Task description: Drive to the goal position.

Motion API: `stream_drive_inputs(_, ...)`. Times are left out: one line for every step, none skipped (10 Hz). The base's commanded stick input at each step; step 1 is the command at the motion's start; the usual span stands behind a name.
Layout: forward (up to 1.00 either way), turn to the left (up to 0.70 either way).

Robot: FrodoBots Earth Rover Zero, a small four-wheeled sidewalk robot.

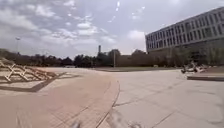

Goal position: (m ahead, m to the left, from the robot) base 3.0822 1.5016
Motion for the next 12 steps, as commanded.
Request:
stream_drive_inputs(0.7,0.2)
stream_drive_inputs(0.7,0.2)
stream_drive_inputs(0.7,0.2)
stream_drive_inputs(0.7,0.14)
stream_drive_inputs(0.7,0.08)
stream_drive_inputs(0.7,0.03)
stream_drive_inputs(0.7,-0.02)
stream_drive_inputs(0.7,-0.06)
stream_drive_inputs(0.69,-0.09)
stream_drive_inputs(0.68,-0.09)
stream_drive_inputs(0.66,-0.08)
stream_drive_inputs(0.65,-0.08)
